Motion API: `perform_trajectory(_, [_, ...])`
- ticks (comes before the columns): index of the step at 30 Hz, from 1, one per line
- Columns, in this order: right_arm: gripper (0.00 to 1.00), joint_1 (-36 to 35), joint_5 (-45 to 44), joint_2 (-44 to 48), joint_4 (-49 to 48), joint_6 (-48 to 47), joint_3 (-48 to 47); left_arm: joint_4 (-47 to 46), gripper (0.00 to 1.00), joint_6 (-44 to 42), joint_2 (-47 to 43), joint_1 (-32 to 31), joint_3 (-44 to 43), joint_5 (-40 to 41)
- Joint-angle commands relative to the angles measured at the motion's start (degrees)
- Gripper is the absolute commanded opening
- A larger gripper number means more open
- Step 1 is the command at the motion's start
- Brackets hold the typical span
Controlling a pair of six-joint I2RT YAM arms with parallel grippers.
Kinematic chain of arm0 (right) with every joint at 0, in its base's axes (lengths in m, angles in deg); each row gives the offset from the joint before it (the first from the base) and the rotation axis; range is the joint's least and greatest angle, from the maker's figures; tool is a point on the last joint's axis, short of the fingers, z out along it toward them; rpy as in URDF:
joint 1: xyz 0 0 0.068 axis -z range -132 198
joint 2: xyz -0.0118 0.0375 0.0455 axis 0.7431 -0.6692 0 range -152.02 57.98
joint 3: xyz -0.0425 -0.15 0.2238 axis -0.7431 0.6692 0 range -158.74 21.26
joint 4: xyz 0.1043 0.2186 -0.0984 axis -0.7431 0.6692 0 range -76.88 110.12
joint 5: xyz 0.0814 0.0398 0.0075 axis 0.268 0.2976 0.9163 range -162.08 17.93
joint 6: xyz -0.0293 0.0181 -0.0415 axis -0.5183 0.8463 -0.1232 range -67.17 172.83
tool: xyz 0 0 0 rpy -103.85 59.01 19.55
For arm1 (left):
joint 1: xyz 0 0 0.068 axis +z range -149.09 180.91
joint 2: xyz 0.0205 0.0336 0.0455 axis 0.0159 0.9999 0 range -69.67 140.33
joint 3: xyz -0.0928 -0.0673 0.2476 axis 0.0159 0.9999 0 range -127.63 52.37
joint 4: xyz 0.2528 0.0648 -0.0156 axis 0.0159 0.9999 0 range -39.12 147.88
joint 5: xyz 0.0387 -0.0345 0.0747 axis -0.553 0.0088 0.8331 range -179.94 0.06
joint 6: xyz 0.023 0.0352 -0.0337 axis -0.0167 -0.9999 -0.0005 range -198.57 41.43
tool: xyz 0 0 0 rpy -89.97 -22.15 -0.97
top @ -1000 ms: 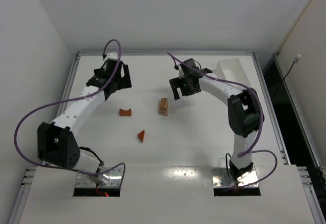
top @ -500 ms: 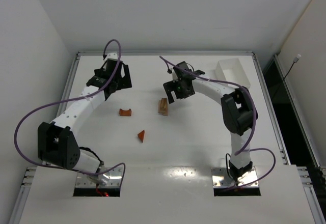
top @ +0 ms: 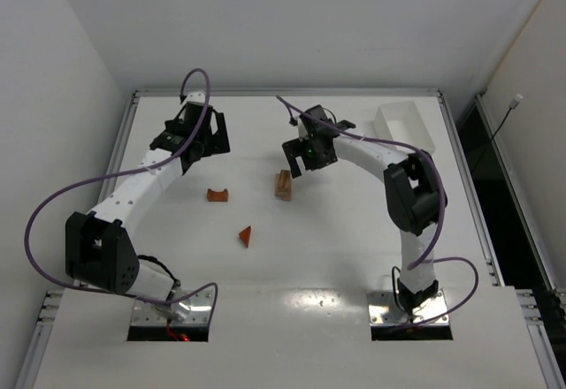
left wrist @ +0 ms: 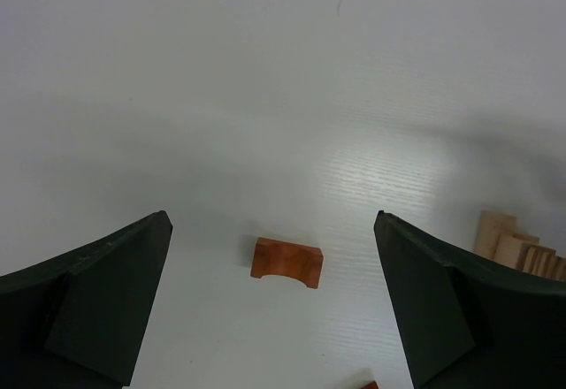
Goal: Build the wood block tower
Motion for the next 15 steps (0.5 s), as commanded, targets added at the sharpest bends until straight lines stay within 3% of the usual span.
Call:
perform_trajectory(1, [0.88,-0.4,0.1,-1.5,-1.3,1.0,-2.6,-1.7,1.0,1.0,-0.1,0.5,-0.3,-0.6])
perform_trajectory(15, [0.88,-0.4,0.7,-2.1,-1.3,1.0,-3.2,-1.7,1.0,1.5,0.4,0.5,-0.3,-1.7])
